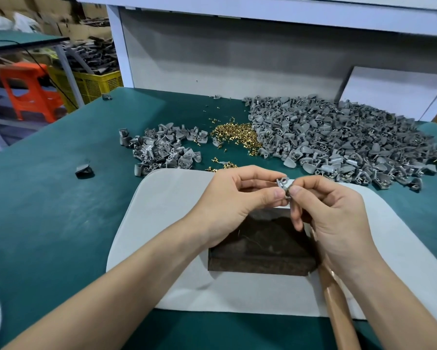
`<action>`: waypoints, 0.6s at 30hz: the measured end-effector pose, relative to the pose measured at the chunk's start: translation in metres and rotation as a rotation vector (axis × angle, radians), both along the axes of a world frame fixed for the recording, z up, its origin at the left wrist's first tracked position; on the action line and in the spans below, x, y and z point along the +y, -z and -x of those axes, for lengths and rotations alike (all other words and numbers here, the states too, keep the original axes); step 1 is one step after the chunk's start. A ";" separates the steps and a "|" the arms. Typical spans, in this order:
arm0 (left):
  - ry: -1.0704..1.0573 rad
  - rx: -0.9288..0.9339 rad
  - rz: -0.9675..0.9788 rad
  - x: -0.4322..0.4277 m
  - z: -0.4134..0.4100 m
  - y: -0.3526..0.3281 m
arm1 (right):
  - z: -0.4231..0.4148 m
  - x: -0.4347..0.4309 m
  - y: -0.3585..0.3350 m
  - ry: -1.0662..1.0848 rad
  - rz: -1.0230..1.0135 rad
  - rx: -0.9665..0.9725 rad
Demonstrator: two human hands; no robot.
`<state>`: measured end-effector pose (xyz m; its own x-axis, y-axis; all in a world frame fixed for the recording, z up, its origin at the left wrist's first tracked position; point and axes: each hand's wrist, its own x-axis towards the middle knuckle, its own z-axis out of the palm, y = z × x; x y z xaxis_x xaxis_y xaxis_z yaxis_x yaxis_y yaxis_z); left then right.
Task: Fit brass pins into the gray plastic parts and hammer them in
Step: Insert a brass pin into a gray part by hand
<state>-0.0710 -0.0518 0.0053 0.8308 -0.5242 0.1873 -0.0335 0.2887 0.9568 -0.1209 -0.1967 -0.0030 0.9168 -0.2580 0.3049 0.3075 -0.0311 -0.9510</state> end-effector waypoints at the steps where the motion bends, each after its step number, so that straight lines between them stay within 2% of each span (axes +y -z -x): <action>1: 0.001 -0.003 -0.005 0.000 0.000 0.000 | 0.000 0.000 0.000 0.009 0.009 -0.002; 8: -0.005 -0.021 -0.036 0.000 0.000 0.000 | 0.002 0.002 0.000 0.050 0.064 -0.024; 18: -0.005 -0.030 -0.051 0.001 0.000 0.001 | 0.000 0.002 0.003 0.045 0.034 -0.010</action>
